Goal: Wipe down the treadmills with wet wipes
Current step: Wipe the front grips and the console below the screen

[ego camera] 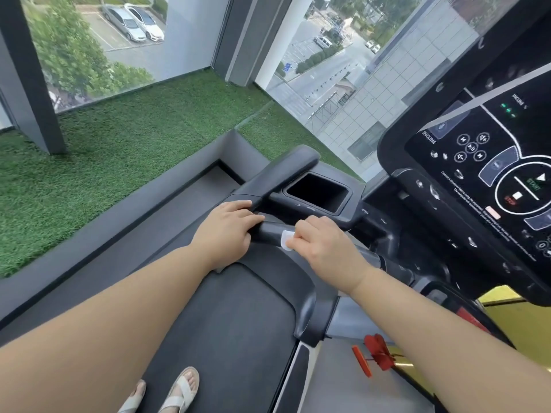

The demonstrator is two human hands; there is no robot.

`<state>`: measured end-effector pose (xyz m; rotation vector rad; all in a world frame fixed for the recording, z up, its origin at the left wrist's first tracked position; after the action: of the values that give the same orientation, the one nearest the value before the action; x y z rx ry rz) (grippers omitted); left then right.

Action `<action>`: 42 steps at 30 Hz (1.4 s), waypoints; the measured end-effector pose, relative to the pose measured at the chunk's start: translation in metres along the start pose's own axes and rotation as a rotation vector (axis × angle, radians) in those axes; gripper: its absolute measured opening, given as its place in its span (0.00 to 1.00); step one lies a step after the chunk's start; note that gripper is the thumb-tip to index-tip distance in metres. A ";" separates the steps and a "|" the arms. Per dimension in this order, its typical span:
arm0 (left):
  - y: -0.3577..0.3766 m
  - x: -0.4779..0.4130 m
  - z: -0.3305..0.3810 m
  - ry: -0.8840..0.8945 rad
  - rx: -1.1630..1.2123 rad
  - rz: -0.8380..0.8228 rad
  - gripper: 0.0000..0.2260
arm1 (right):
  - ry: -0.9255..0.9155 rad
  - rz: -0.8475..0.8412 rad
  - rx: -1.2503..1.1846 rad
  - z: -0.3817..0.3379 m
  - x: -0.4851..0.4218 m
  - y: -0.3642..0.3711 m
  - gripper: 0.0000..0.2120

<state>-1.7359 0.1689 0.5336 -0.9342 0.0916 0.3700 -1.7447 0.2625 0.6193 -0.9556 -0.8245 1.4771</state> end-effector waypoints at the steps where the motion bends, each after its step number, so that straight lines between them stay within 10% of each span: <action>1: 0.002 0.000 -0.001 -0.013 0.008 -0.024 0.30 | -0.003 0.008 0.007 0.005 0.009 -0.003 0.12; 29: -0.003 0.003 0.007 0.022 -0.070 0.012 0.24 | 0.180 0.169 0.002 -0.010 -0.012 -0.007 0.13; 42: -0.002 0.001 0.011 0.067 -0.141 -0.001 0.22 | 0.965 0.021 -0.351 0.096 0.065 -0.019 0.07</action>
<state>-1.7350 0.1775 0.5414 -1.0867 0.1279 0.3476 -1.8260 0.3312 0.6697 -1.7350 -0.3422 0.7160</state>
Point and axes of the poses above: each hand's wrist, its own x-axis away from the middle knuckle, its own y-axis out of the palm, z = x × y, the point moved 10 cm from there along -x, towards the middle knuckle, and after that the axes turned 2 degrees about x, right-handed, at the moved point
